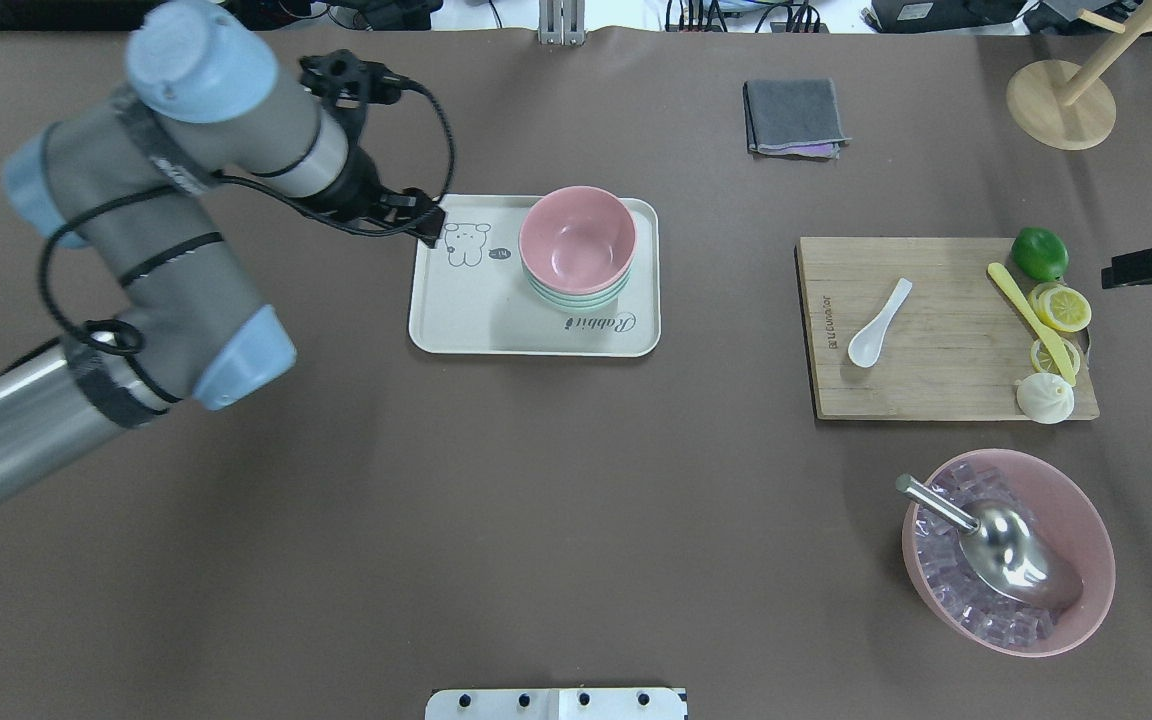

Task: Stack pink bowl on green and place spoon
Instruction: 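Withdraw the left arm while the right arm reaches toward the cutting board, then lower the right gripper onto the white spoon handle and grasp it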

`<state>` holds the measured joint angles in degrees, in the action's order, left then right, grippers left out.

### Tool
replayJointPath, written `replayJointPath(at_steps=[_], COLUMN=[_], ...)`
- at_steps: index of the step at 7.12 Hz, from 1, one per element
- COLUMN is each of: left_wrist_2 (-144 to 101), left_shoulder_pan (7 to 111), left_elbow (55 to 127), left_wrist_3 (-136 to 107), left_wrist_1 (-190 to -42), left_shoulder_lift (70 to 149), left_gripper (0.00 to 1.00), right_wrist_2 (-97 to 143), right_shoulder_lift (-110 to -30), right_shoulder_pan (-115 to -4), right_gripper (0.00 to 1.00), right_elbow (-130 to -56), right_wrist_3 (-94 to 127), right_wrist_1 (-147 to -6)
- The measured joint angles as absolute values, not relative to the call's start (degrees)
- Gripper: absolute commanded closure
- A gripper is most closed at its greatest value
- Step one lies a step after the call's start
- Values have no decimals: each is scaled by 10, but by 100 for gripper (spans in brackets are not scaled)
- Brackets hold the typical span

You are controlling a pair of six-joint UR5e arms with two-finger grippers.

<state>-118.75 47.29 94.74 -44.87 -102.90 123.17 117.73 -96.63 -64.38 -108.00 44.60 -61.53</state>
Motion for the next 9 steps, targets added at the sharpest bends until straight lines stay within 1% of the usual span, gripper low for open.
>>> replayJointPath(at_steps=[1, 2, 3, 5, 6, 7, 9], left_wrist_2=[-1215, -1241, -1272, -1343, -1358, -1364, -1367], left_shoulder_pan=[513, 567, 628, 751, 796, 828, 849], left_elbow=[984, 999, 994, 933, 902, 883, 869], left_wrist_3=[-370, -282, -194, -35, 28, 74, 101], left_wrist_1=[-1009, -1001, -998, -1004, -1005, -1003, -1000], left_shoulder_lift=[1169, 1111, 1063, 983, 965, 958, 952], left_gripper=[1, 1, 1, 1, 1, 1, 1], right_wrist_2=[1180, 1177, 1166, 1133, 1114, 1085, 1029], right_shoulder_lift=[-946, -921, -892, -827, -805, -791, -780], right_shoulder_pan=[-632, -615, -594, -545, -523, -497, -454], right_gripper=[0, 0, 0, 2, 5, 5, 21], right_elbow=[-1079, -1078, -1077, -1076, -1073, -1066, -1044], right_wrist_3=[492, 545, 593, 662, 685, 721, 812], right_wrist_1=[-620, -633, -654, -709, -729, -738, -741])
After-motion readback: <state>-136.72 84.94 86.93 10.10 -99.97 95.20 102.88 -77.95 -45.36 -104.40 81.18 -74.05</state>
